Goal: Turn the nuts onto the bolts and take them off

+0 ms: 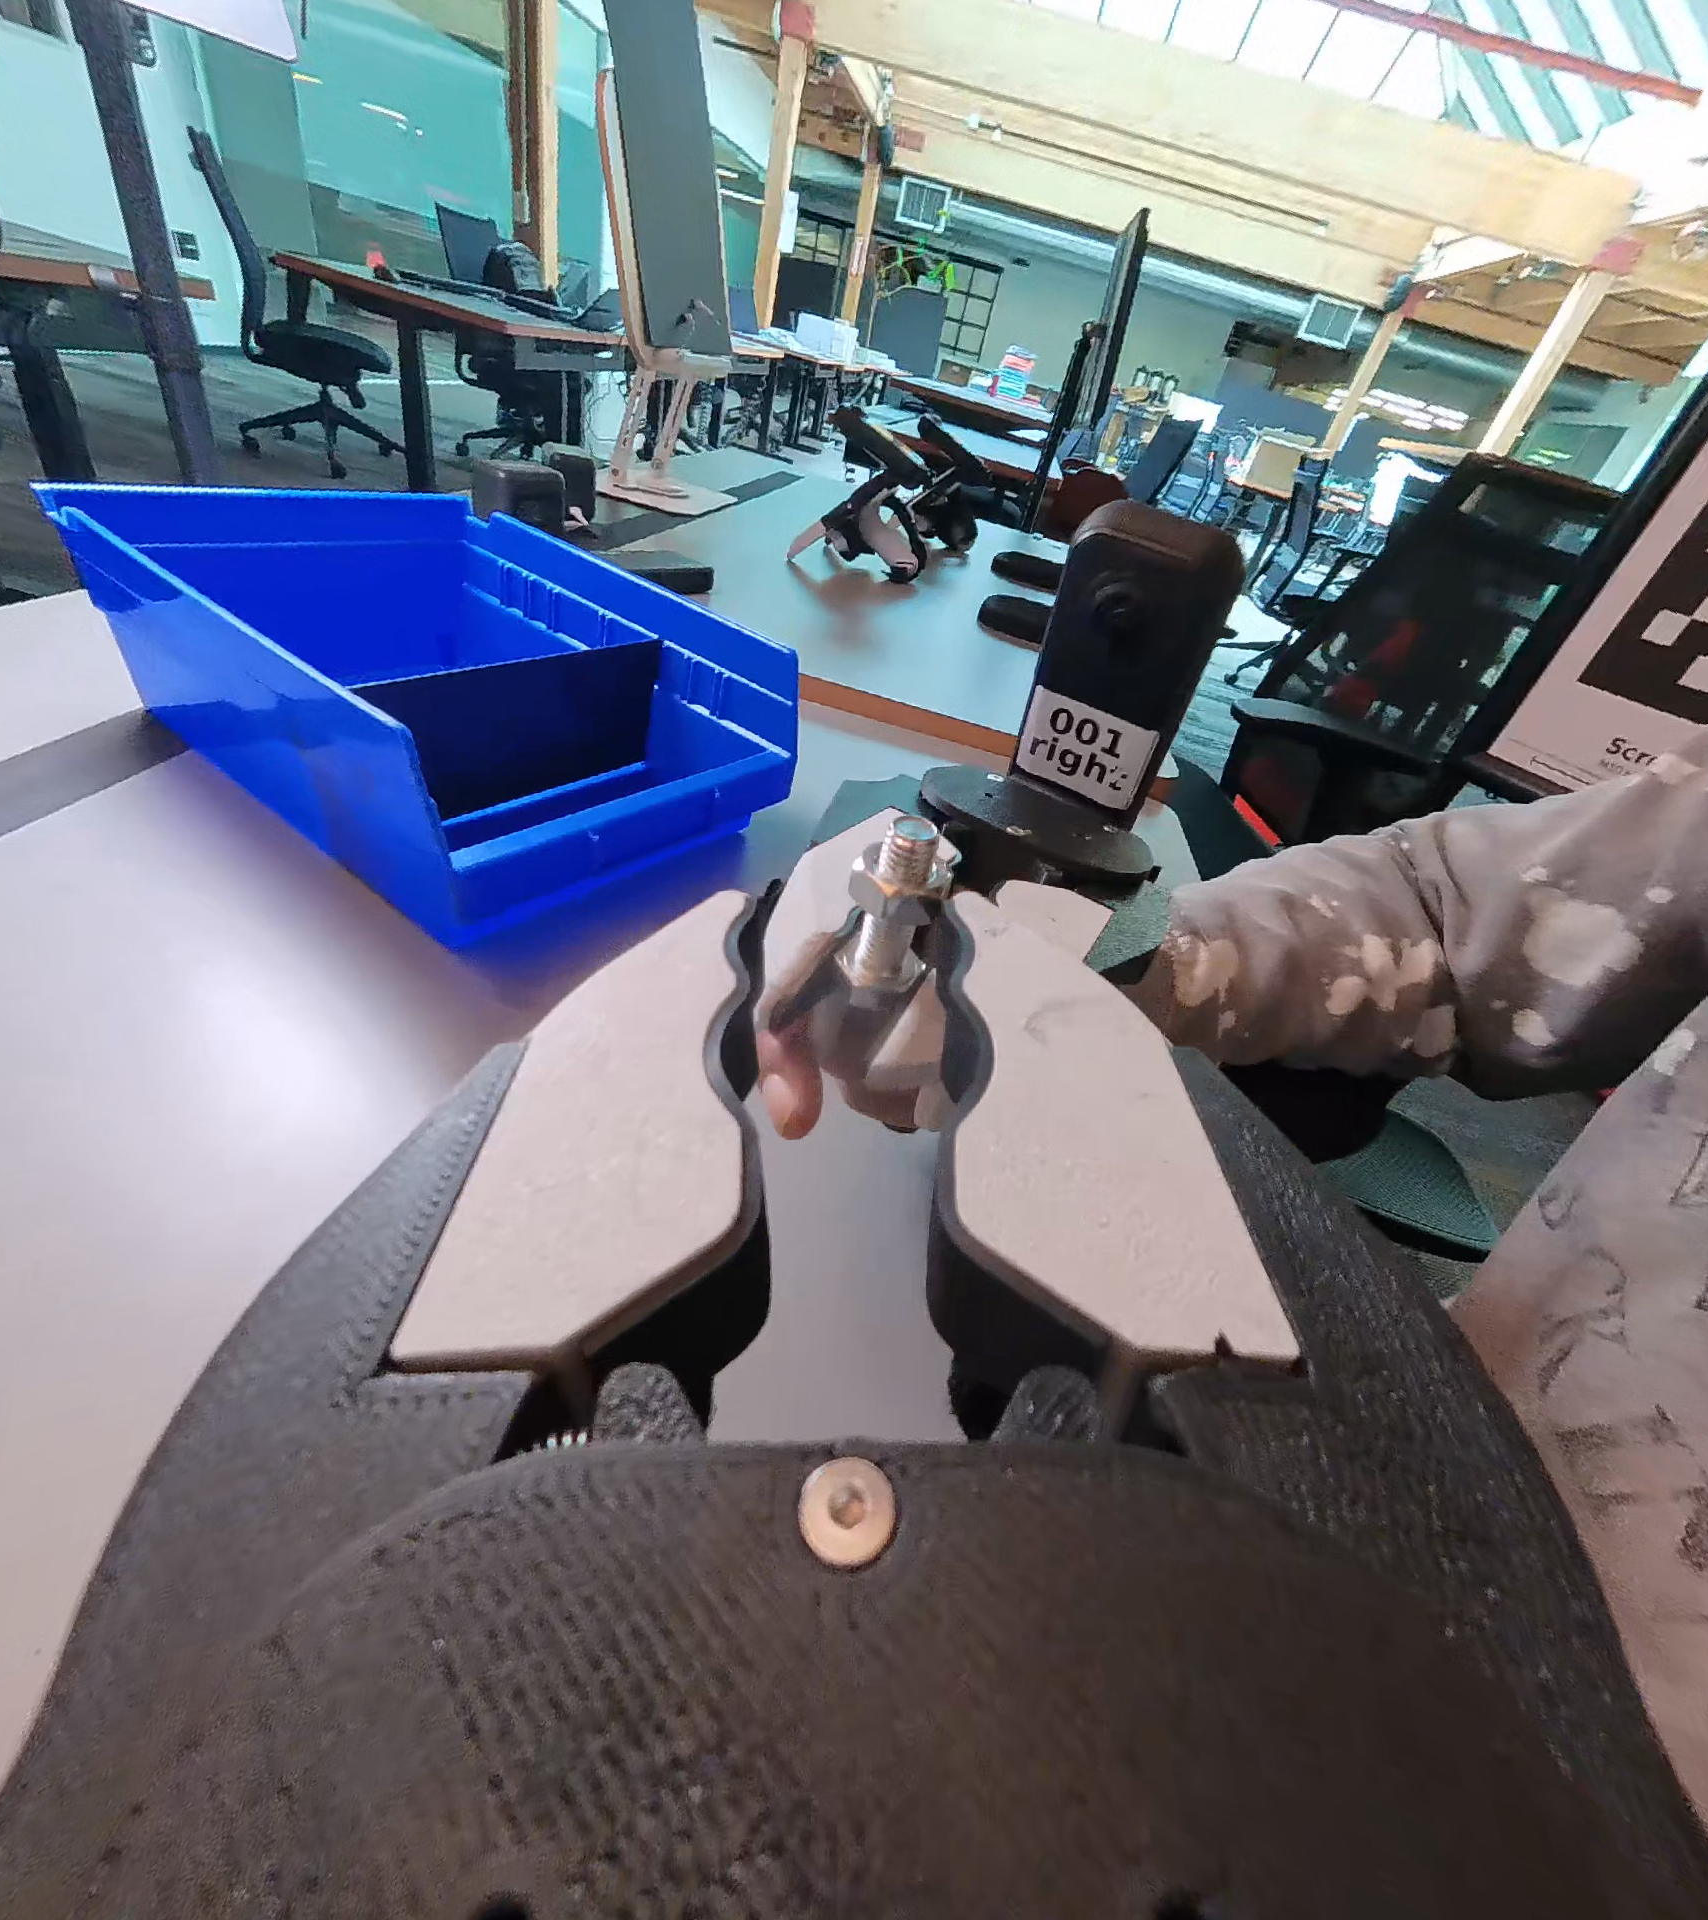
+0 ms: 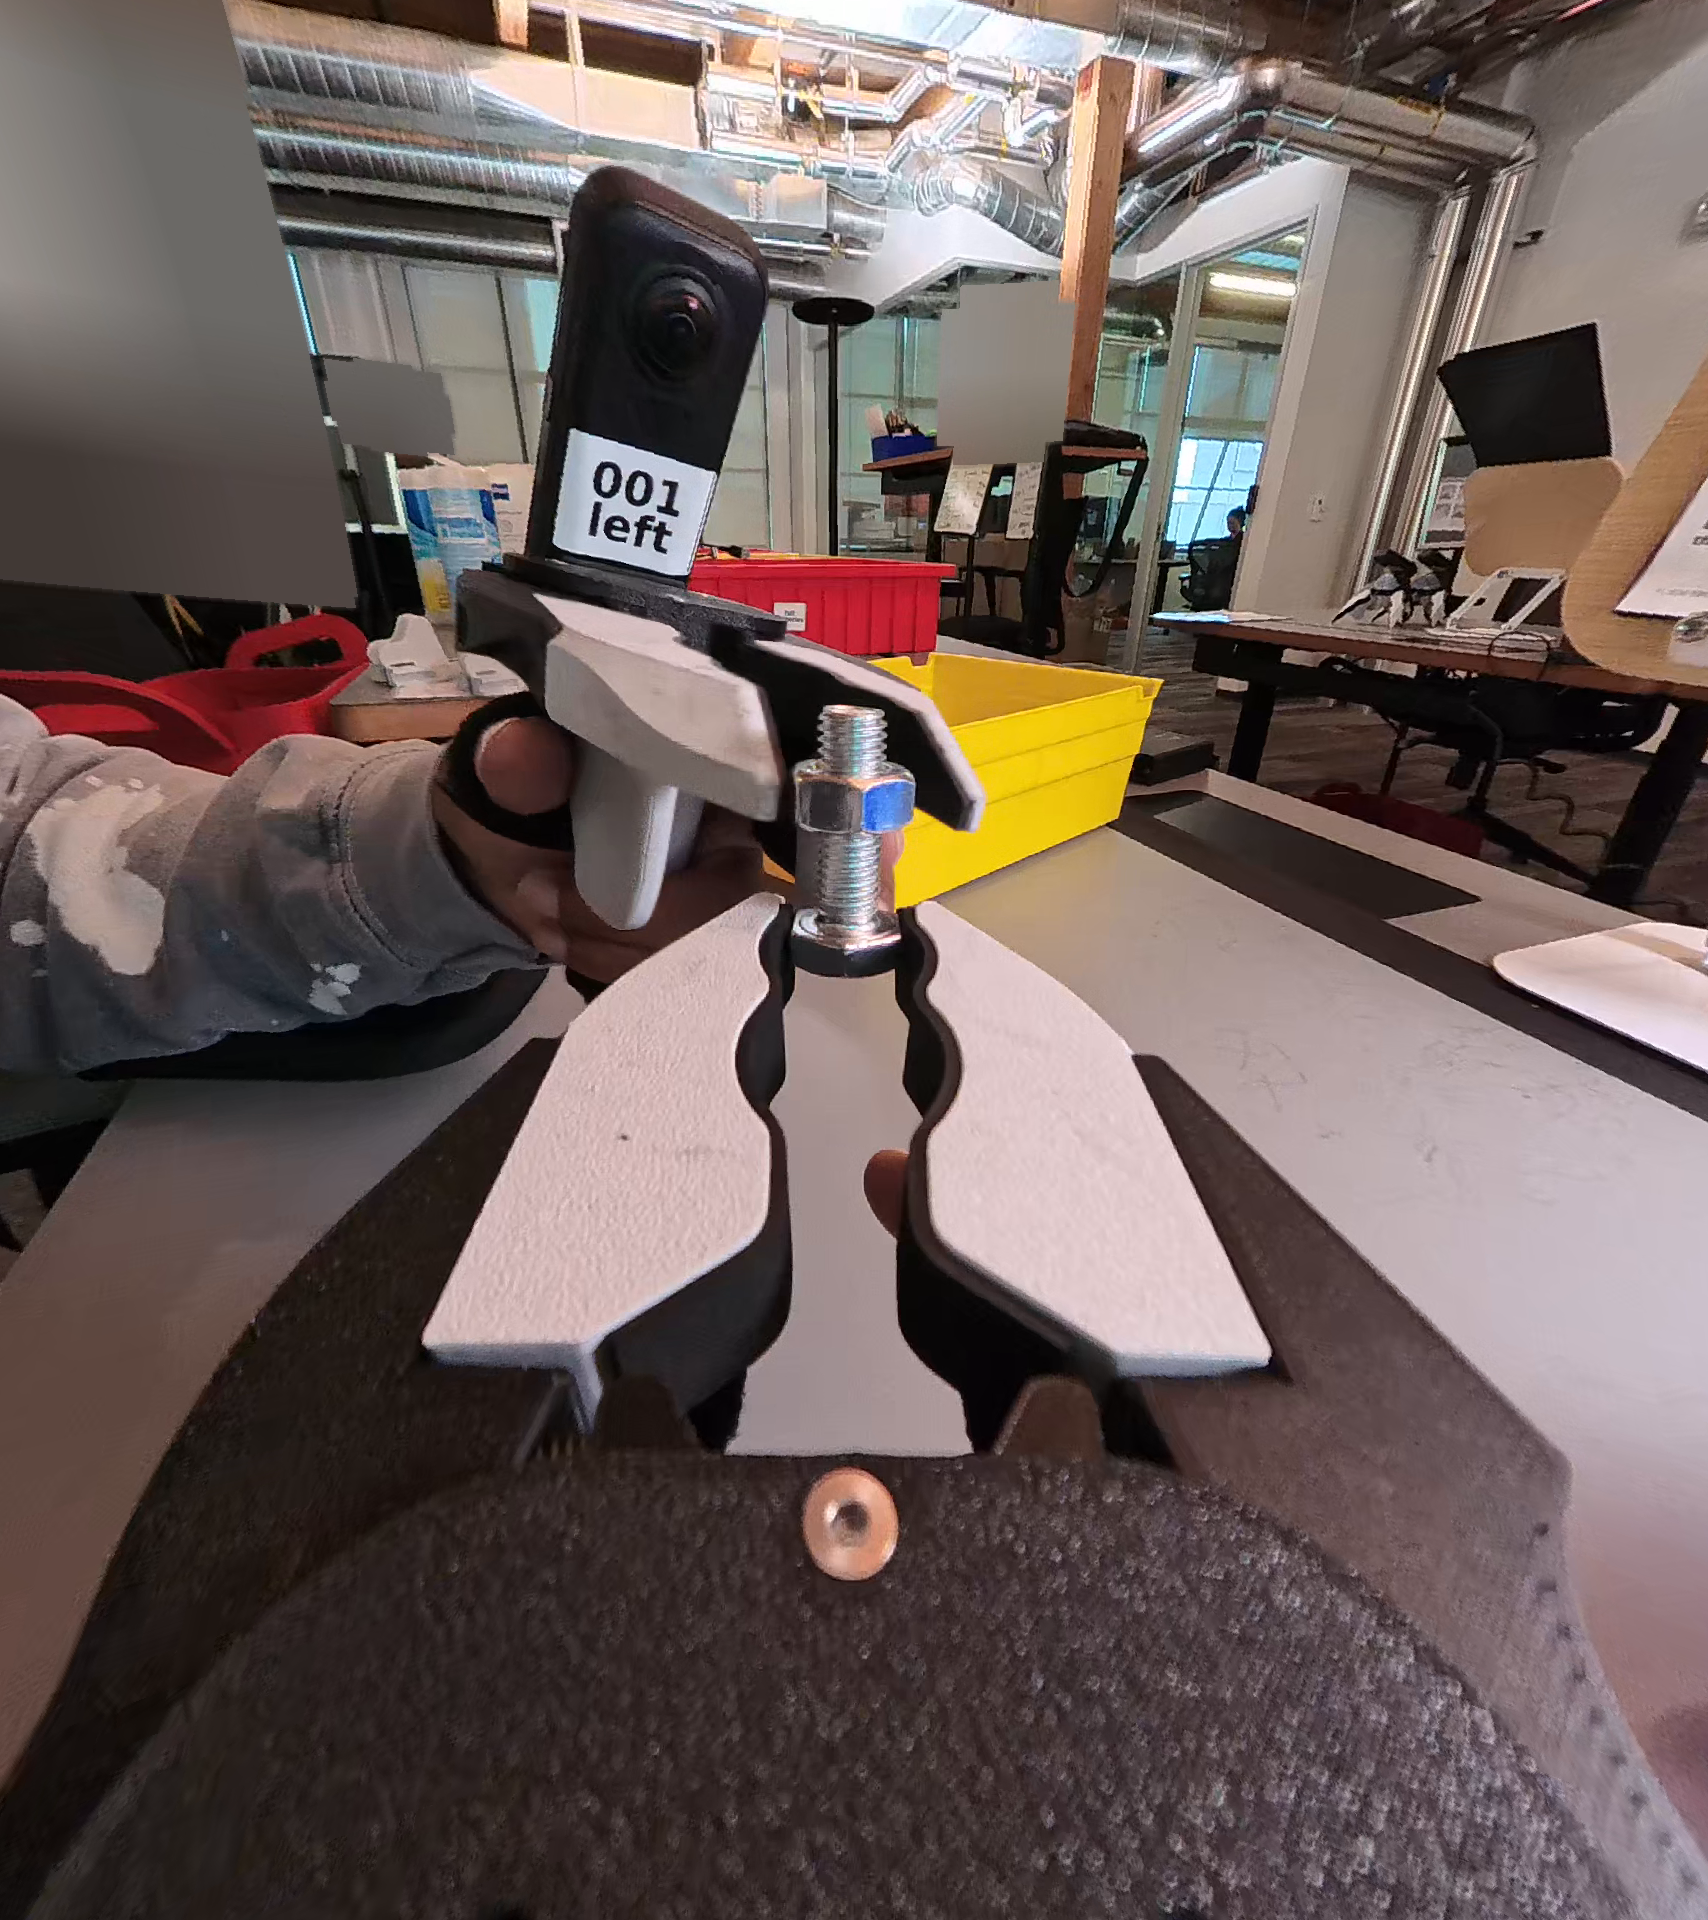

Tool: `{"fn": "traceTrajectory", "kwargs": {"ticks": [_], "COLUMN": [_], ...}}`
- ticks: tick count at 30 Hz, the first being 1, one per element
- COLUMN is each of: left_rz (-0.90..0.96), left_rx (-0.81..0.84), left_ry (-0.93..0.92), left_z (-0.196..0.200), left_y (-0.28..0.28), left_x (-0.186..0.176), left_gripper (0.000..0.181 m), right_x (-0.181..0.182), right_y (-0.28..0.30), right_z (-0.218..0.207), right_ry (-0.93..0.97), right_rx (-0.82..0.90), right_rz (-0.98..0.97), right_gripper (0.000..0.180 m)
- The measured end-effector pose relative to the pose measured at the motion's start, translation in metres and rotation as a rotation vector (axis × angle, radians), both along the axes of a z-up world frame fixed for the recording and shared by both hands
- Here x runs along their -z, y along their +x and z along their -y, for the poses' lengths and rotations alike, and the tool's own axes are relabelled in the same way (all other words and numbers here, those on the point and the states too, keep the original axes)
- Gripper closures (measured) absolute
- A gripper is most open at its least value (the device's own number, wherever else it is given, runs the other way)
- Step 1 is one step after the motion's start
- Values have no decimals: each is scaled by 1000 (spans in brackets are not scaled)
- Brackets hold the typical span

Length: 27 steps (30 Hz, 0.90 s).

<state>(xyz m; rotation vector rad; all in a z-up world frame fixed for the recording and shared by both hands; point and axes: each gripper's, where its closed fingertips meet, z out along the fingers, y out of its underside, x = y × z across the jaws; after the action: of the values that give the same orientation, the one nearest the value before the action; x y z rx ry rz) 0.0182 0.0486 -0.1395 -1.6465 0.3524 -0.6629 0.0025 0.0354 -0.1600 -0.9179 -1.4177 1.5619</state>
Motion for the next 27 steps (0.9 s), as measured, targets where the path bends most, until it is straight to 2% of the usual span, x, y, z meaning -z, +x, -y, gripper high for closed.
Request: {"fn": "traceTrajectory", "kwargs": {"ticks": [1, 3, 4, 7, 11, 14, 15, 17, 18, 24, 27], "left_rz": [-2, -10, -28, 22, -1, -16, -14, -48, -64, -15, -42], "left_rx": [-8, -127, -163, -112, -14, -19, -27, -140, -158, -20, -29], "left_ry": [-1, -32, -38, -19, 19, -1, -10, -29, -27, 6, -8], "left_z": [-1, -8, -10, -6, 1, -2, -2, -9, -9, 0, -2], "left_y": [-2, -22, -30, -28, -5, -1, -3, -22, -27, -5, -2], "left_x": [0, 4, 7, 0, -4, 1, 1, 5, 7, -1, 3], "left_gripper": [149, 176, 177, 165, 145, 148, 152, 173, 174, 149, 149], "right_x": [0, -4, -5, -3, 0, 0, 1, -3, -4, 1, 1], "right_y": [0, 3, 3, 2, 0, -1, -1, 2, 2, -1, -1], "right_z": [-1, -2, -2, -3, -3, -2, -4, -6, -6, -4, -3], "right_ry": [-3, -21, -17, -7, 1, 6, -1, -16, -9, 9, 11], "right_rx": [6, -11, -8, 2, 14, 17, 22, 8, 11, 23, 25], "right_rz": [1, -15, -22, -12, 3, 6, 9, -8, -13, 11, 11], "right_gripper": [161, 161, 161, 161, 161, 161, 161, 161, 161, 161, 161]}}
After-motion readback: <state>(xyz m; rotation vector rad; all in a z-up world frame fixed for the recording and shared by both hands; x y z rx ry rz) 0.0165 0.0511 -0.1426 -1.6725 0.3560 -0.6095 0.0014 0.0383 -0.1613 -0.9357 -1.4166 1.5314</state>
